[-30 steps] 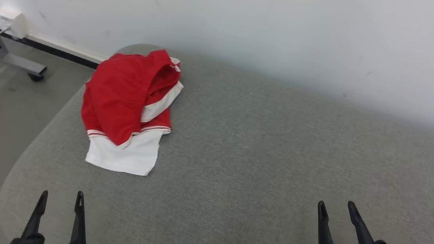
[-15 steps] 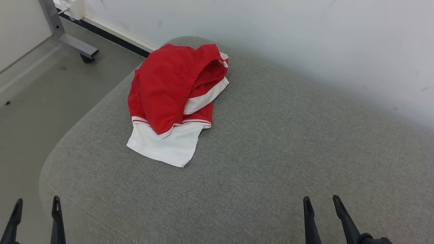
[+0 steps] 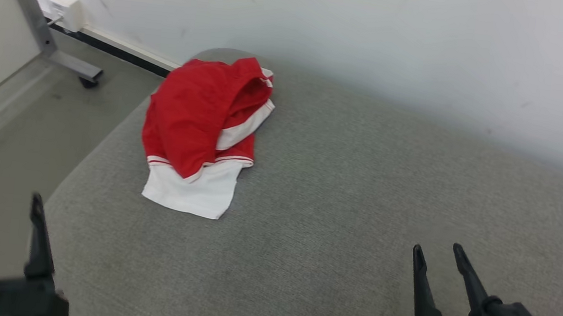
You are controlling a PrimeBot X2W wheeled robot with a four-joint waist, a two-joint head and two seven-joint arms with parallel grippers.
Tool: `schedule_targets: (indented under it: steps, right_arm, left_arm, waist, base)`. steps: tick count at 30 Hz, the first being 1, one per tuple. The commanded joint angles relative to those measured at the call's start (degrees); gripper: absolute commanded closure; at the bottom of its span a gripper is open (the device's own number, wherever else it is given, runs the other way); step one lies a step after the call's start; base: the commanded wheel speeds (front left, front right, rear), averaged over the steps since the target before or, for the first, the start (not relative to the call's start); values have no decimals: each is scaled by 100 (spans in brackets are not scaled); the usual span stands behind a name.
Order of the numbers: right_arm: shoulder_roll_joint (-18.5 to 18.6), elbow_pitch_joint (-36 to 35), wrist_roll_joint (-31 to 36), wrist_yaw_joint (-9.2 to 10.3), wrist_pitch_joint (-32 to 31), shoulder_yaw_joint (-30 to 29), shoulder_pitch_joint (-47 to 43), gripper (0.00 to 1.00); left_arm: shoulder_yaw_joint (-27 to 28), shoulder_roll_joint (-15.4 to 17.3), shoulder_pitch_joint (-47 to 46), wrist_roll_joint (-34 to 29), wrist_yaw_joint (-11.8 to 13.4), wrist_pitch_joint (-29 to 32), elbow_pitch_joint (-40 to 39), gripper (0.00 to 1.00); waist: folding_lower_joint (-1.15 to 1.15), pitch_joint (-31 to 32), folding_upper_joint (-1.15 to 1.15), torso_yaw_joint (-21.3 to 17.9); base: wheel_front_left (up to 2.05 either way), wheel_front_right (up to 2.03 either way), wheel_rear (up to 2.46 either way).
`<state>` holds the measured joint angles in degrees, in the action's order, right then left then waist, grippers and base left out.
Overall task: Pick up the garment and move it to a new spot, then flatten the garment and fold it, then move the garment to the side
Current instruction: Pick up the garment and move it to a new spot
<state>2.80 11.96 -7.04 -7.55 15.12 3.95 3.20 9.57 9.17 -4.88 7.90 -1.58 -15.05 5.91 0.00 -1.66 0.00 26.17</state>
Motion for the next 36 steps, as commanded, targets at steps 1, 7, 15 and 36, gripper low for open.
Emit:
schedule_targets:
  steps: [1,7,15,36]
  right_arm:
    - [15,-36,58,12,6,-27,84,0]
    - [121,-203,238,12,5,-303,347,0]
    - [191,-491,243,12,5,-616,626,0]
    - [135,-812,202,12,6,-931,881,0]
  left_arm:
    - [64,59,-240,81,-26,-19,-8,0]
    - [138,435,-1423,216,-138,9,153,0]
    - [325,976,-2802,443,-174,340,434,0]
    - [187,2104,-4178,605,-392,1902,2992,0]
  waist:
    - [0,-457,0,-538]
    - [0,-1140,0,-1233]
    - [0,-1919,0,-2052]
    - [0,-2506,0,-2768]
  base:
    - [0,0,0]
    - [0,0,0]
    - [0,0,0]
    - [0,0,0]
